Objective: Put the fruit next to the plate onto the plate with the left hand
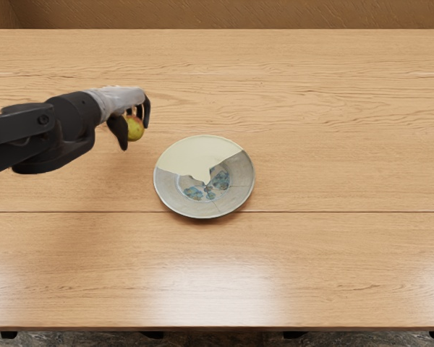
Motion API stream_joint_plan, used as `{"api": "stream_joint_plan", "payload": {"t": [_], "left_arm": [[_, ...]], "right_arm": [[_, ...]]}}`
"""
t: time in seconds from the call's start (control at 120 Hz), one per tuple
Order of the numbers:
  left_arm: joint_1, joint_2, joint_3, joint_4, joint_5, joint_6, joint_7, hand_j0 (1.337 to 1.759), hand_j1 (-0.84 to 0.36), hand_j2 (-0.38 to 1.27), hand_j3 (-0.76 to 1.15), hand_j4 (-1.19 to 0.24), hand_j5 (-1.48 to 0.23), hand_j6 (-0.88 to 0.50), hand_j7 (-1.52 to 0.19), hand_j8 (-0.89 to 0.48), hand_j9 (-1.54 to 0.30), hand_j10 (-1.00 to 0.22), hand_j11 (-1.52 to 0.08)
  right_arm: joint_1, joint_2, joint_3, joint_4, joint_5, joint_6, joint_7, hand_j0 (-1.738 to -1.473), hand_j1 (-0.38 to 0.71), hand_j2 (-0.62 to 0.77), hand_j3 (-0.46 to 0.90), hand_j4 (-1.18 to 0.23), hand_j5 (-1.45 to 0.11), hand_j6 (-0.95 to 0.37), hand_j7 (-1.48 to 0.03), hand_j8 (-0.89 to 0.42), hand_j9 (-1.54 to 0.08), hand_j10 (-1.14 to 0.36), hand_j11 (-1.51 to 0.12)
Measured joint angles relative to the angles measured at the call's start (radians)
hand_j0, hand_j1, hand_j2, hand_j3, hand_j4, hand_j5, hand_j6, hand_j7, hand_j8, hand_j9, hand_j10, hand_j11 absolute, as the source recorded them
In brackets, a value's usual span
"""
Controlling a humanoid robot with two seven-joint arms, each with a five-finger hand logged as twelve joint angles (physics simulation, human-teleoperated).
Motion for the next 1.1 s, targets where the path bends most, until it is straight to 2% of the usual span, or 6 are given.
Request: {"api": "stream_joint_plan", "payload": {"t": [0.475,0.817,1.042,1.1], "left_arm": [[-0.027,-0.216,0.005,0.001,-0.027,-0.019,0.000,1.654,-0.33,0.48,0.00,-0.66,-1.25,-0.33,-1.16,-0.38,-1.15,-0.84,-1.14],[0.040,-0.218,0.019,0.005,-0.016,-0.016,0.000,1.653,-0.30,0.43,0.00,-0.71,-1.23,-0.35,-1.16,-0.39,-1.16,-0.85,-1.15],[0.049,-0.217,0.025,0.006,-0.006,-0.005,0.001,1.653,-0.28,0.39,0.00,-0.73,-1.18,-0.38,-1.12,-0.41,-1.13,-0.87,-1.11],[0.056,-0.218,0.026,0.006,-0.006,-0.004,0.000,1.653,-0.29,0.42,0.00,-0.74,-1.16,-0.39,-1.10,-0.42,-1.10,-0.87,-1.09]], "right_arm": [[0.000,0.000,0.000,-0.001,0.000,0.000,0.000,-1.658,-0.33,0.00,0.00,-0.01,-0.02,-0.01,-0.02,-0.01,-0.02,-0.01,-0.02],[0.000,0.000,-0.001,-0.001,0.000,0.000,0.000,-1.658,-0.33,0.00,0.00,-0.01,-0.02,-0.01,-0.02,-0.01,-0.02,-0.01,-0.02],[0.000,0.000,-0.001,-0.001,0.000,0.000,0.000,-1.658,-0.33,0.00,0.00,-0.01,-0.02,-0.01,-0.02,-0.01,-0.02,-0.01,-0.02],[0.000,0.000,-0.001,-0.001,0.000,0.000,0.000,-1.658,-0.33,0.00,0.00,-0.01,-0.02,-0.01,-0.02,-0.01,-0.02,-0.01,-0.02]]}}
